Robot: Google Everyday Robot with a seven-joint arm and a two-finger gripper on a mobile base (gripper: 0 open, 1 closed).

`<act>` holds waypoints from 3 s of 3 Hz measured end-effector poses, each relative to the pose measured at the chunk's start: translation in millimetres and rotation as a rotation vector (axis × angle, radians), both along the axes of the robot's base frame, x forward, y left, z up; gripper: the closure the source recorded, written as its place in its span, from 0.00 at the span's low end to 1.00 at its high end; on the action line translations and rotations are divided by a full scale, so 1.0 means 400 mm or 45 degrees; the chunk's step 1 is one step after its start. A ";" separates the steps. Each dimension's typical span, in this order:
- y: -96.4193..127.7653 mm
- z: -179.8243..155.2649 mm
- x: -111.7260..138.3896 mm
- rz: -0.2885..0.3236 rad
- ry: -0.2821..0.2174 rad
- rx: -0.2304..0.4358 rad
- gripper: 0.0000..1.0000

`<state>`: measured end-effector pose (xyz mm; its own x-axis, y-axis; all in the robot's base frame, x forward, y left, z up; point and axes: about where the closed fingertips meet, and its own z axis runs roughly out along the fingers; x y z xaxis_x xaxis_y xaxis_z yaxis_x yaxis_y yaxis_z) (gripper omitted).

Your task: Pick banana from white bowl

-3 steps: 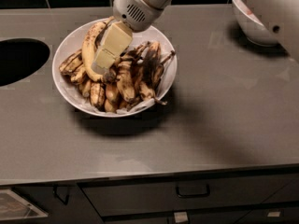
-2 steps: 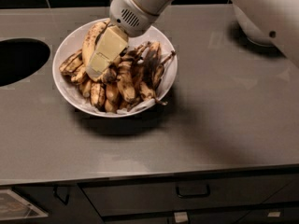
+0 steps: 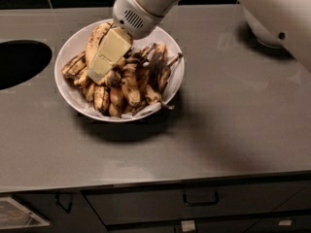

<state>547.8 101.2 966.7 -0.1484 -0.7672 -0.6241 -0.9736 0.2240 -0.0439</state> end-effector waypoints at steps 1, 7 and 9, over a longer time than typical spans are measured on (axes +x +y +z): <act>0.001 -0.013 -0.003 -0.060 0.038 0.026 0.00; 0.043 -0.053 0.025 -0.273 0.202 -0.069 0.52; 0.037 -0.052 0.016 -0.307 0.209 -0.052 0.94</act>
Offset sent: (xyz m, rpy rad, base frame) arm -0.0097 -0.0110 -0.0198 0.0518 0.1077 -0.1896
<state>554.4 115.9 945.8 -0.4258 -0.7213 -0.5463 -0.8873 0.4512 0.0959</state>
